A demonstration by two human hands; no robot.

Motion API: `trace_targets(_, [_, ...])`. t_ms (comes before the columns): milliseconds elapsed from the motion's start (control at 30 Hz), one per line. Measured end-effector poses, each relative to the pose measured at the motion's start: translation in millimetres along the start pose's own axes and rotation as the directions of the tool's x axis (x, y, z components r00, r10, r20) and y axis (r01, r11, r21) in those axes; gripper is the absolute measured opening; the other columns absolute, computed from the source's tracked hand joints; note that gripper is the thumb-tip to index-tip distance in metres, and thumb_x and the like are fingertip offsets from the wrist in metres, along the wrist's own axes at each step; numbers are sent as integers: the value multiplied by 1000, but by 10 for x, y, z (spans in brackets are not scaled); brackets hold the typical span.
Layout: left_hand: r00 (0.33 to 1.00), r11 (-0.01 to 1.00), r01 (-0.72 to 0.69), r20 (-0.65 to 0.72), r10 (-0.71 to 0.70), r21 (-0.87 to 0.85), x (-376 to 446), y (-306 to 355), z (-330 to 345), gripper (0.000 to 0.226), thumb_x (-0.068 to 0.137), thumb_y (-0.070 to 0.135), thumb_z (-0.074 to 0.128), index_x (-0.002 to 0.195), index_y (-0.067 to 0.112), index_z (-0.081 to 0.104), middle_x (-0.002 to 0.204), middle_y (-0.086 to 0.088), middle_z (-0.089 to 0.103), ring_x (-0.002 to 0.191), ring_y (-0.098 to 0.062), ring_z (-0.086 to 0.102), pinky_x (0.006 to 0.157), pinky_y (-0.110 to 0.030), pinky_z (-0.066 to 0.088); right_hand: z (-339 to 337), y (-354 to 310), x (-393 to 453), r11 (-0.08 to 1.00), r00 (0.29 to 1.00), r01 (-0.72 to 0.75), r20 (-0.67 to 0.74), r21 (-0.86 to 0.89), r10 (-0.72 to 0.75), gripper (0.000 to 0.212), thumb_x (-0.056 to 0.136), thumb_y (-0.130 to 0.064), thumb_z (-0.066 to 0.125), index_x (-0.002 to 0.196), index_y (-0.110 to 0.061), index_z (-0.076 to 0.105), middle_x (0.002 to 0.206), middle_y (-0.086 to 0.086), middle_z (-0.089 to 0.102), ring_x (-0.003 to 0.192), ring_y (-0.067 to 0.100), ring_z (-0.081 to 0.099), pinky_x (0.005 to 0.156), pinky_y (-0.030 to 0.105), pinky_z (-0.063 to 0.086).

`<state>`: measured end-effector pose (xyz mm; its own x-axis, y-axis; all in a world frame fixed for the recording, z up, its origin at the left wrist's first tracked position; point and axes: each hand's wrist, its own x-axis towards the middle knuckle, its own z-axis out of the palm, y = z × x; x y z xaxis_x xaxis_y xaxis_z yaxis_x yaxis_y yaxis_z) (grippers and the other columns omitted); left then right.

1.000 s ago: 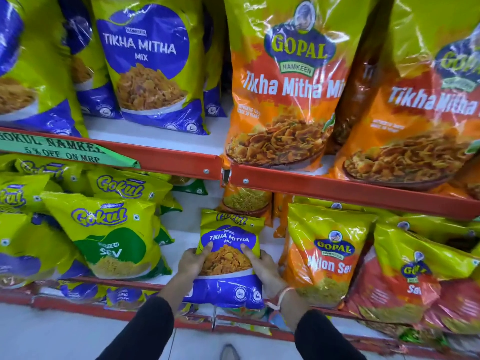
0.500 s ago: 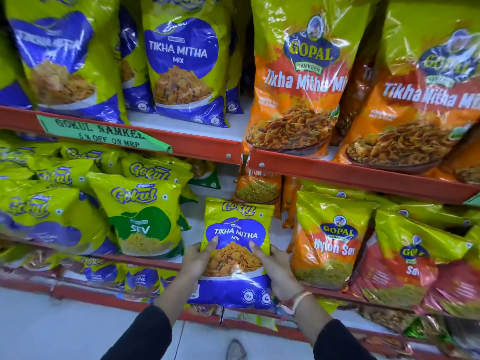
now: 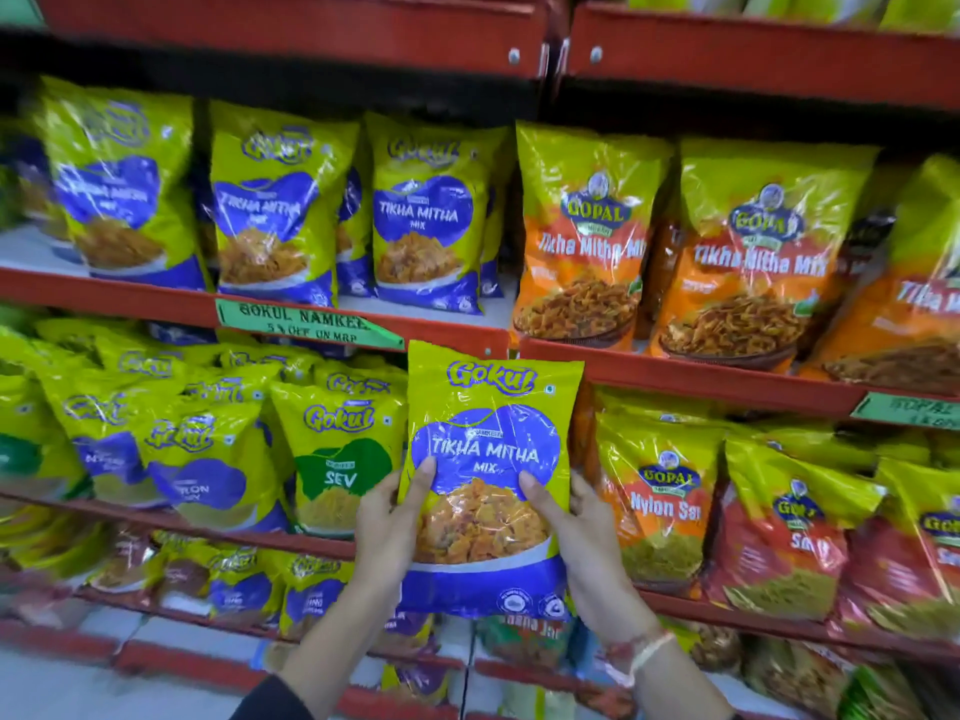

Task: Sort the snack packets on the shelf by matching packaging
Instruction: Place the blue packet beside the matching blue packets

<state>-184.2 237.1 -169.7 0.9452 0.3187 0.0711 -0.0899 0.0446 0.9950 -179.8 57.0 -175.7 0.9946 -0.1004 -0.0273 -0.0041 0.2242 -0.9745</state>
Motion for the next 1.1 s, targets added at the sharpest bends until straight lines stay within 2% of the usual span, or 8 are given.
trace_targets(67, [999,997,-55,-4,54,-59,28,196,-9,29,92,32,61,85,6,70,78,1,70,69,-8,57,68,-27,47,90,-178,-9,998,997,70,20,3,-70,41,73,-30,80,111,-17,73,104,0,82,97,17,77,85,33,62])
trace_targets(233, [976,972,-216,-6,216,-90,214,738,10,24,91,34,61,77,15,68,65,16,70,59,8,56,55,-6,43,285,-691,111,977,977,210,41,46,-211,52,65,-39,83,113,-20,74,110,0,80,111,26,73,101,49,55])
trace_targets(433, [966,959,-258,-5,259,-121,373,1033,29,32,86,44,62,93,14,72,97,-11,77,90,-23,70,85,-43,53,392,-964,305,959,958,274,72,73,-279,50,66,-41,84,111,-24,75,110,4,80,109,32,73,100,60,53])
trace_targets(600, [965,951,-261,-9,263,-163,588,1142,25,24,88,37,63,87,14,72,93,-8,78,88,-22,69,88,-49,53,517,-1065,521,941,936,329,105,77,-335,51,67,-40,84,114,-21,74,112,7,80,113,35,71,103,60,51])
trace_targets(700, [948,933,-316,-14,319,-172,889,1276,22,21,92,29,60,92,12,71,97,-8,76,88,-18,68,86,-40,54,661,-1202,784,925,917,374,121,66,-380,45,70,-38,82,111,-24,74,110,6,80,112,33,71,102,57,53])
trace_targets(800, [913,903,-407,-31,407,-138,1253,1394,43,22,93,25,59,96,8,72,92,-3,76,79,-2,67,72,-15,53,845,-1302,1117,907,898,416,127,63,-421,33,77,-27,79,110,-25,74,109,4,80,110,31,72,97,49,58])
trace_targets(933, [898,890,-439,-34,438,-121,1697,1477,29,23,94,25,58,101,7,71,99,-7,76,87,-11,67,81,-24,53,1080,-1372,1489,890,881,452,125,56,-455,40,76,-26,79,115,-19,70,107,3,81,107,30,74,93,46,60])
trace_targets(1100, [867,864,-499,-47,496,-72,2215,1488,-14,23,92,31,59,103,15,71,98,5,77,89,-3,68,79,-17,52,1295,-1415,1917,880,867,474,156,41,-474,49,75,-28,78,121,-16,65,109,3,80,105,23,75,93,45,60])
